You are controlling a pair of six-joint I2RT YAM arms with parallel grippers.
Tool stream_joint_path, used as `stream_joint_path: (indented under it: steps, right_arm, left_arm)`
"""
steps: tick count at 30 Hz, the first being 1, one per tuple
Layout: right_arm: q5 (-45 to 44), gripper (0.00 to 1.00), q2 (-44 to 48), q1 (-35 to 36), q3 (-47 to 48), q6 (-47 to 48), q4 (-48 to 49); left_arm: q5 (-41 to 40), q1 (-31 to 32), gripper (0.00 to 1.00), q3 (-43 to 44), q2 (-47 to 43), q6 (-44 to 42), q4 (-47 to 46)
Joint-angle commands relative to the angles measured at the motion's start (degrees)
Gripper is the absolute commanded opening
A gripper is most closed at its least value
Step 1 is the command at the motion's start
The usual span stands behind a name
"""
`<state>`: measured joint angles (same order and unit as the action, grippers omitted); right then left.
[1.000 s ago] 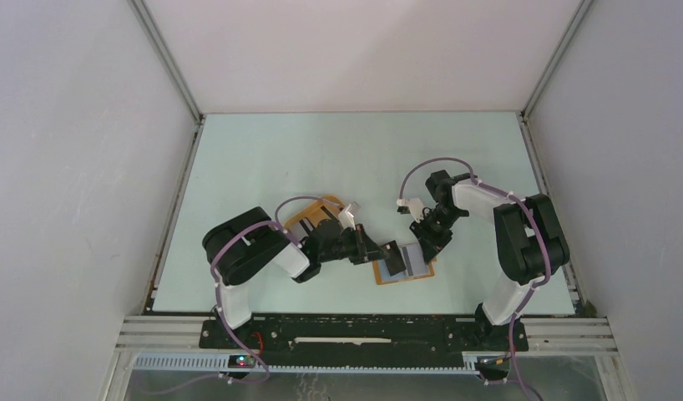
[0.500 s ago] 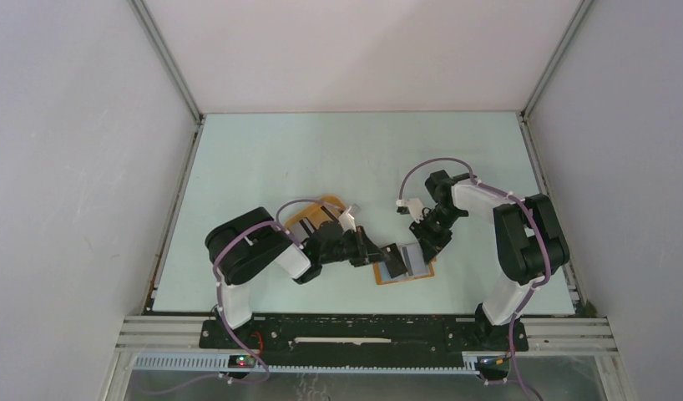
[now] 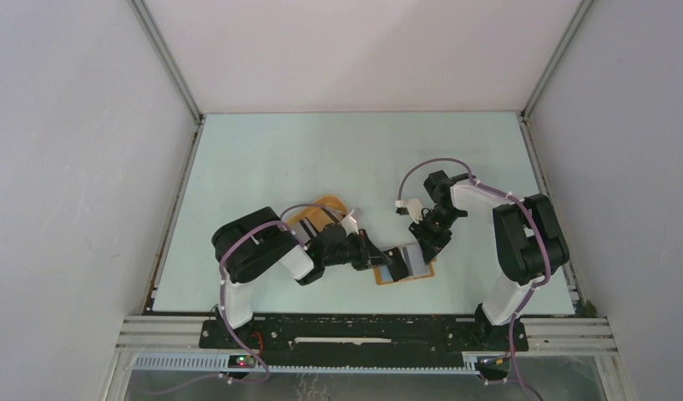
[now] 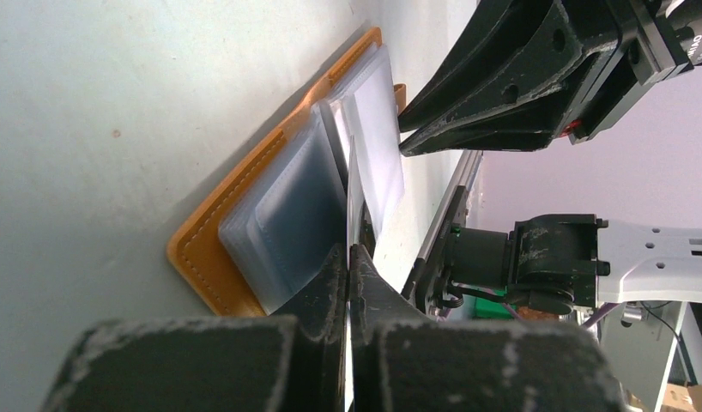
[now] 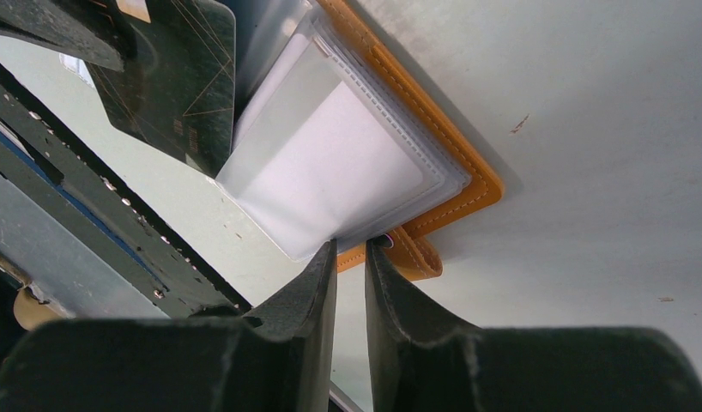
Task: Put the credit cards into the card holder
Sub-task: Insert the credit card into the card holder.
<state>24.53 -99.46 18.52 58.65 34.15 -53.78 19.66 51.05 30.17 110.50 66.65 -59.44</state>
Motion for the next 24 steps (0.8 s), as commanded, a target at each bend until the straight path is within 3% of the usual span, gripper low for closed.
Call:
stream_joint_path:
  steps: [1, 24]
  right_arm:
    - [-0.28, 0.26, 0.04, 0.46, 0.97, -0.31, 0.10]
    - [-0.41, 0.25, 0.32, 1.01, 1.00, -0.15, 0.08]
  left_arm:
    - [-1.11, 0.54, 0.00, 2.40, 1.05, 0.38, -0.33]
    - [-1.14, 1.18, 0.00, 4.27, 1.76, 4.37, 6.49]
